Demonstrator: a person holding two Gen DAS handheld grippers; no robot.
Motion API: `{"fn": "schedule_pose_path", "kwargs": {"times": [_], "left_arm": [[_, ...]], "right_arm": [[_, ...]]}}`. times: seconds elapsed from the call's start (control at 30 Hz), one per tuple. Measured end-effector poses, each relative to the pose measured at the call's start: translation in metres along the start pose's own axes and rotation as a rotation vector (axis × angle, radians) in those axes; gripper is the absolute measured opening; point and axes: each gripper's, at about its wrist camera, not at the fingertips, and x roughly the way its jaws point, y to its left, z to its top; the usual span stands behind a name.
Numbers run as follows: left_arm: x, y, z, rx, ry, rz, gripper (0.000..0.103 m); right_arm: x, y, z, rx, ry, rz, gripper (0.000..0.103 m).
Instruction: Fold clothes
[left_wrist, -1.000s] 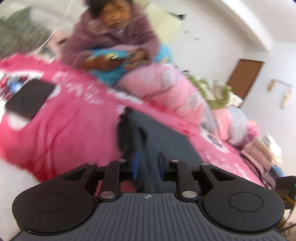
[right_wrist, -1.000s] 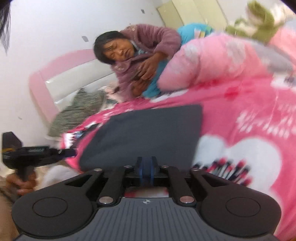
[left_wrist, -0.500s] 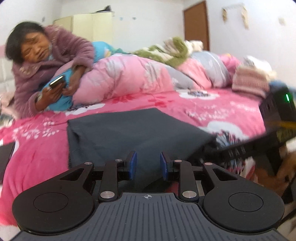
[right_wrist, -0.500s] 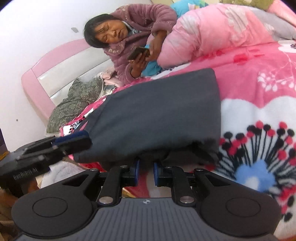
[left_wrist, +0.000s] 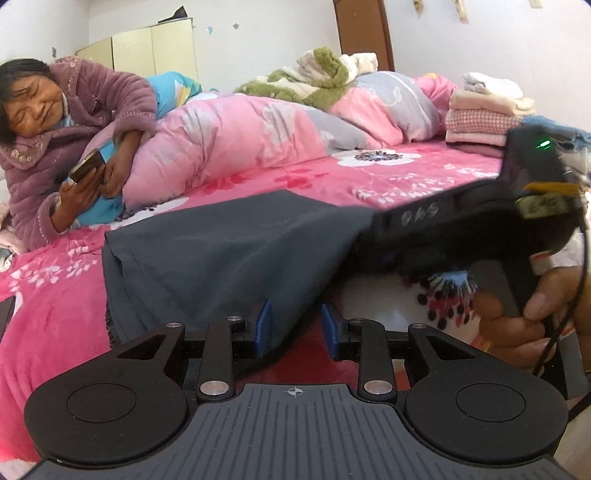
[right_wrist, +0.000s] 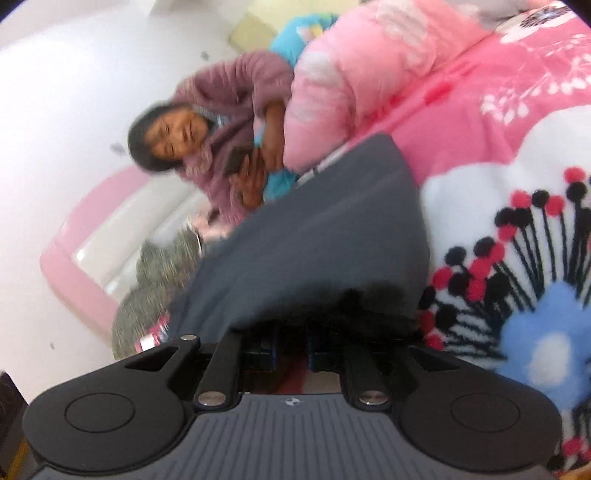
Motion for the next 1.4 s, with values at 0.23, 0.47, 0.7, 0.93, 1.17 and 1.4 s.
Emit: {"fn": "schedule_pose_path", "kwargs": {"times": [0.23,0.47,0.7,0.93,1.17,1.4], "left_arm": [[0.009,0.004,-0.009,-0.026,0.038,0.001,0.029],[0.012,0.008,-0.013,-0.036,0.052,-0.013,0.029],[0.011,0.008,-0.013,-0.039,0.057,-0.012,0.029],[-0.006,0.011,-0.01,-0.066,0.061,-0.03,0.029],[-0.026,0.028,0.012,-0.202,0.017,-0.128,0.03],[-0.006,0.05,0.04,-0.365,-0.075,-0.1,0.037]], "right_arm": [[-0.015,0.012,-0.006,-0.148,-0.088,-0.131,0.015],[-0.071,0.033,0.002,-0.311,0.002,-0.213,0.026],[-0.091,0.061,0.016,-0.475,-0.119,-0.224,0.026],[-0.037,0.034,-0.012,-0.597,-0.025,-0.319,0.025],[-0.069,0.067,0.003,-0.626,-0.119,-0.271,0.026],[-0.047,0.075,0.026,-0.602,-0.16,-0.226,0.026]]}}
